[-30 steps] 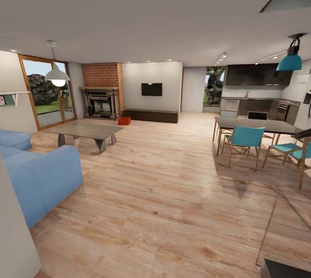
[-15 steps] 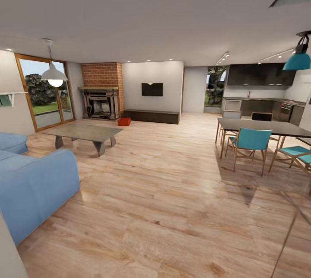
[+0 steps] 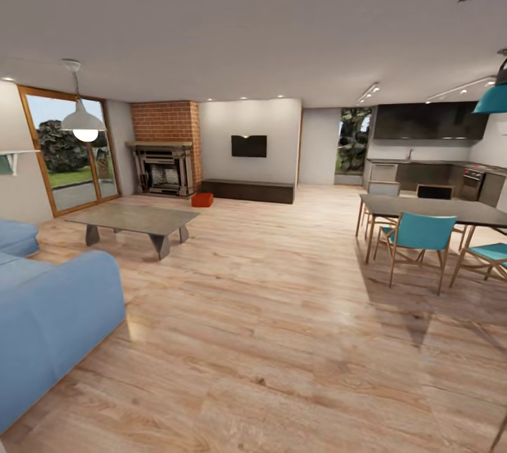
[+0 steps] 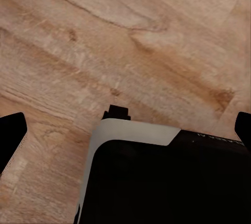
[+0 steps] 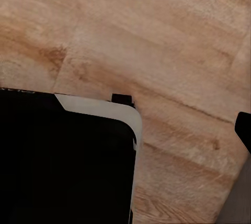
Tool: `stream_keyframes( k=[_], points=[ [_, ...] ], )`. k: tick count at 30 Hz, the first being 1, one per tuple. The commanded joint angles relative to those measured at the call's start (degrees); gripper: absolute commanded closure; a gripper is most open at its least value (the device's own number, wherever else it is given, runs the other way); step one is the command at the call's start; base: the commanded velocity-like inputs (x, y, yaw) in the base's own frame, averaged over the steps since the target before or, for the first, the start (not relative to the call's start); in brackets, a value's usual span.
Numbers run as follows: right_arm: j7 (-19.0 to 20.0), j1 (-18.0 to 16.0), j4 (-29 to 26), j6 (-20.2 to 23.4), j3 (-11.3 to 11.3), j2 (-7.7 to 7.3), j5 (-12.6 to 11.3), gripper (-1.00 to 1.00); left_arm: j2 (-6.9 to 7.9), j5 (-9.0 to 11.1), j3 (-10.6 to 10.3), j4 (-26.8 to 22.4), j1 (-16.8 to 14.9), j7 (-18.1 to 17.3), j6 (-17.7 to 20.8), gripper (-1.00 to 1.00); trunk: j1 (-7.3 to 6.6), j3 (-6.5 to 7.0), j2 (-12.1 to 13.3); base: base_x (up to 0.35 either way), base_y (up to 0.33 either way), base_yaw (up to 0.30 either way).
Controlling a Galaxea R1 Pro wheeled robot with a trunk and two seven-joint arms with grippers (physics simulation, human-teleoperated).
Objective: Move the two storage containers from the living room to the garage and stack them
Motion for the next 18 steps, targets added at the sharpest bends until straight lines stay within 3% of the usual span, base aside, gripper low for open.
stream_keyframes(
  k=[1, 18],
  points=[
    [0.06, -0.09, 0.17, -0.33, 0.36, -0.01, 0.11, -1.00, -0.01, 0.25, 0.26, 0.00, -0.04, 0.06, -0.02, -1.00, 0.04, -0.09, -0.06, 0.323, 0.072, 0.000],
    [0.06, -0.09, 0.17, -0.29, 0.36, -0.01, 0.11, -1.00, 0.07, 0.25, 0.26, 0.00, -0.04, 0.06, -0.02, -1.00, 0.04, -0.09, -0.06, 0.323, 0.028, 0.000]
  ],
)
